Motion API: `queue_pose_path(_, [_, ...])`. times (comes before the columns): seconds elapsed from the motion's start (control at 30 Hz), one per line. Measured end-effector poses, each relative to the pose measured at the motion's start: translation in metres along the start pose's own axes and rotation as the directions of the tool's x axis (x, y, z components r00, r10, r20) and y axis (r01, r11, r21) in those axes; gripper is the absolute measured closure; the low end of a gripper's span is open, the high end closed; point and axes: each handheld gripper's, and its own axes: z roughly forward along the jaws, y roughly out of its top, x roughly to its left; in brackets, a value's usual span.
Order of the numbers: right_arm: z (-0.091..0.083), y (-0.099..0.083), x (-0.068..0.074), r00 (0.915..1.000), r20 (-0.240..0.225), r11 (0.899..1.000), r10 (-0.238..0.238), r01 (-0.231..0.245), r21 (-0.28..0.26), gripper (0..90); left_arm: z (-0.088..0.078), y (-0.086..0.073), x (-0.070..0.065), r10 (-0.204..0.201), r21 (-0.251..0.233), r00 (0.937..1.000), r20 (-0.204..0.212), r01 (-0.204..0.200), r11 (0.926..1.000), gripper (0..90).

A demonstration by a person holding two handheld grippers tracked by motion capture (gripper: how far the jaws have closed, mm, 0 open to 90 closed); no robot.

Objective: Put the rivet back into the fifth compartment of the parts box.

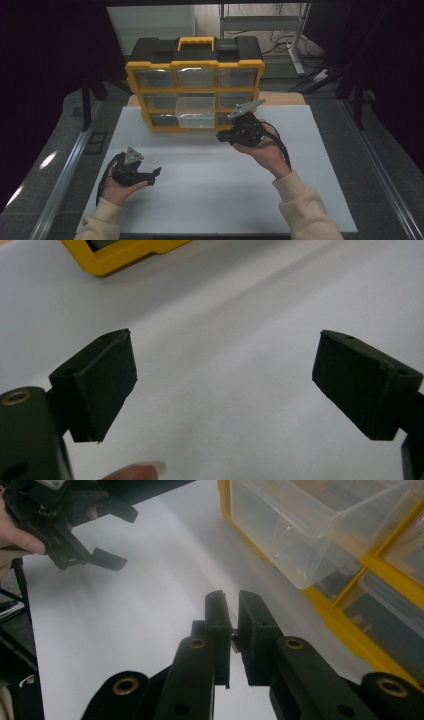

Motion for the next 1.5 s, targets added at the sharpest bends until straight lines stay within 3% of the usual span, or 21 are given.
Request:
queue_pose_path(0.9, [-0.003, 0.029, -0.006, 0.9997, 0.021, 1.0, -0.013, 0.013, -0.026, 83.6, 0.0, 0.0, 0.0, 0.0, -0.001, 1.0, 0.0, 0.0, 1.0, 11.2])
queue_pose_path(1.5, [0.004, 0.044, -0.01, 0.9998, 0.021, 0.999, -0.007, 0.008, -0.04, 83.6, 0.0, 0.0, 0.0, 0.0, -0.001, 1.0, 0.0, 0.0, 1.0, 11.2])
